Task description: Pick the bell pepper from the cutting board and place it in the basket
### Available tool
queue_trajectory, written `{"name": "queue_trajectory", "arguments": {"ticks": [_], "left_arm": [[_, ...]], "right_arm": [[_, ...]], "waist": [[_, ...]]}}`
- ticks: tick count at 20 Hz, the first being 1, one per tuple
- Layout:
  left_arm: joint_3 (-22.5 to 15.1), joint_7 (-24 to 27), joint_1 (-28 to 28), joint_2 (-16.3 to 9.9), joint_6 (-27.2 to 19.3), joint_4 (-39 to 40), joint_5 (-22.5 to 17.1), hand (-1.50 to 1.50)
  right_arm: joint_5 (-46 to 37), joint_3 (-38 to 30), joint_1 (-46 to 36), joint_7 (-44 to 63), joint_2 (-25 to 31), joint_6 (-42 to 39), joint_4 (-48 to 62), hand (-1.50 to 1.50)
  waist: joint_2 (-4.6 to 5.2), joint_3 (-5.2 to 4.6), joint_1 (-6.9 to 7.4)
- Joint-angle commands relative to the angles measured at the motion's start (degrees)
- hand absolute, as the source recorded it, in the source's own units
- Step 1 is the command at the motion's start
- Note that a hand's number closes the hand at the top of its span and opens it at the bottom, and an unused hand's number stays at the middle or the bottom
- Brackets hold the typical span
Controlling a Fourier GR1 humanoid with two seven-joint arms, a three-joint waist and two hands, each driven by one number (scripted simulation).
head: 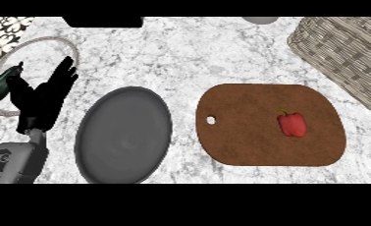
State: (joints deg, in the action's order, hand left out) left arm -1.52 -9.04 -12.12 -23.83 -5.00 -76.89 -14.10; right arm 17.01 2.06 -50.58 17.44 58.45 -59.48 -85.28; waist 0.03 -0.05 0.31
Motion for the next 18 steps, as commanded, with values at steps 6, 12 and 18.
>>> {"name": "queue_trajectory", "arguments": {"ticks": [6,12,18], "left_arm": [[1.52,-2.44,-0.19,0.04,1.37,-1.53,0.22,0.00],[2.85,0.95,2.93,1.25,2.24,-0.63,1.24,0.00],[2.37,-1.68,1.91,2.33,2.09,-2.97,2.44,0.00]], "right_arm": [[-3.48,-12.32,12.46,-12.40,-1.06,-3.72,1.36,-1.50],[-14.17,-15.09,23.04,-21.60,-6.97,-1.27,-5.22,-1.50],[-23.87,-10.22,27.19,-24.42,-16.93,8.86,-8.09,-1.50]], "waist": [[0.03,0.13,-0.47],[0.00,0.11,-0.26],[-0.02,0.07,-0.01]]}}
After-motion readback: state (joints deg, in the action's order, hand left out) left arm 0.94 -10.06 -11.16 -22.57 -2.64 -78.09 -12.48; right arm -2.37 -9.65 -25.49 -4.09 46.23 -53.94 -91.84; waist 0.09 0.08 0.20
